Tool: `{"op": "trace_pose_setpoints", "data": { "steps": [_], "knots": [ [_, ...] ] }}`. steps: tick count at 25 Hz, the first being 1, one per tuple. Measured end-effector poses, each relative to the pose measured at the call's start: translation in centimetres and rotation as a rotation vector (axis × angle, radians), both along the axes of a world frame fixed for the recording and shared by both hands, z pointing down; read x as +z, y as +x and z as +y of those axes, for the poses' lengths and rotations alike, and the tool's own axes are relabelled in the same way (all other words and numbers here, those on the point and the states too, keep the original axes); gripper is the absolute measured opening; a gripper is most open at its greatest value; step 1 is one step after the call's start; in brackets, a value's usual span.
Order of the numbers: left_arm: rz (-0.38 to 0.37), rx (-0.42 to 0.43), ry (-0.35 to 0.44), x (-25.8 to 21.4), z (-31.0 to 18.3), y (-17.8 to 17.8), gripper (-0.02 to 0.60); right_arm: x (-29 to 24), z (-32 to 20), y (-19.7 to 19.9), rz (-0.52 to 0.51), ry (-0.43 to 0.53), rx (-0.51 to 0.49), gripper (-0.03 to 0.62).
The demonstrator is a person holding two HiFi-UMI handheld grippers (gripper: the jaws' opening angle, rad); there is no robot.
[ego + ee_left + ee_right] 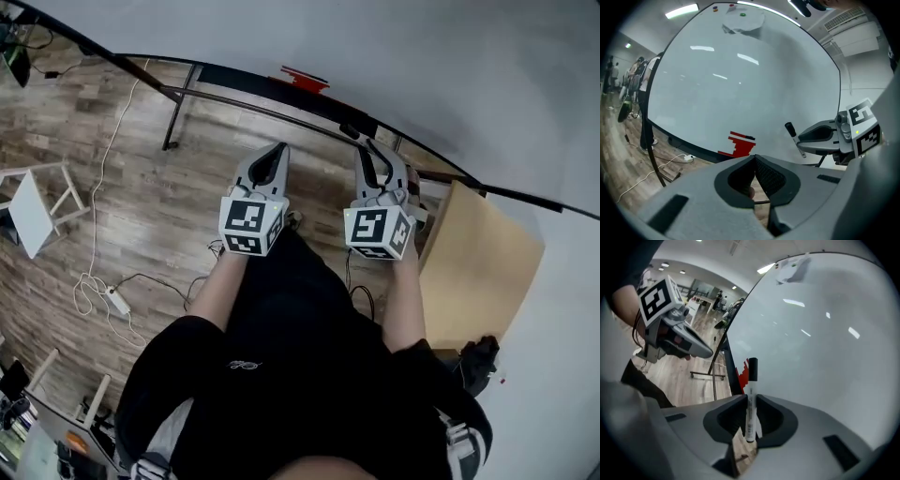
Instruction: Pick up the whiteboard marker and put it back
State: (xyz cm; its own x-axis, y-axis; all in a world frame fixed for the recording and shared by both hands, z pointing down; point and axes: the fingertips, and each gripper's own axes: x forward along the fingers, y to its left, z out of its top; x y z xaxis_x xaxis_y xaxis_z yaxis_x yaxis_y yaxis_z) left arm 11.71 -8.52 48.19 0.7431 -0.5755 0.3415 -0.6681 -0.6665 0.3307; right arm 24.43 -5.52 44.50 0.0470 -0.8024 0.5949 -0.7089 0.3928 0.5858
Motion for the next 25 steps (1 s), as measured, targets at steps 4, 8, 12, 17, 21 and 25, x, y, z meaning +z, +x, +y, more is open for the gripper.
{"op": "trace_pose_setpoints", "data": {
  "steps": [4, 8, 12, 17, 21, 25],
  "knots": [
    [0.015, -0.039, -0.017, 1.3, -1.4, -1.1, 0.006, 2.7, -1.8, -0.4, 0.176, -0.097, -0.08, 0.054],
    [0.029, -0.046, -0.028, 2.1, -2.6, -1.3, 0.006, 5.8, -2.6, -0.4, 0.264, -0.208, -0.121, 0.054],
    [0.032, -0.065, -0.046, 3.0, -4.0, -1.7, 0.006, 8.4, -3.8, -0.4, 0.265, -0.288, -0.137, 0.054],
    [0.027, -0.073, -0.063, 4.8, -5.7, -1.8, 0.006, 11.7, -5.2, 0.9, 0.339, -0.344, -0.162, 0.054],
    [0.015, -0.069, -0.061, 5.3, -6.9, -1.6, 0.006, 13.0, -5.8, 1.0, 0.323, -0.385, -0.162, 0.054],
    [0.006, -0.075, -0.072, 5.3, -7.3, -1.7, 0.006, 13.2, -5.8, 0.9, 0.314, -0.41, -0.163, 0.054]
  ]
}}
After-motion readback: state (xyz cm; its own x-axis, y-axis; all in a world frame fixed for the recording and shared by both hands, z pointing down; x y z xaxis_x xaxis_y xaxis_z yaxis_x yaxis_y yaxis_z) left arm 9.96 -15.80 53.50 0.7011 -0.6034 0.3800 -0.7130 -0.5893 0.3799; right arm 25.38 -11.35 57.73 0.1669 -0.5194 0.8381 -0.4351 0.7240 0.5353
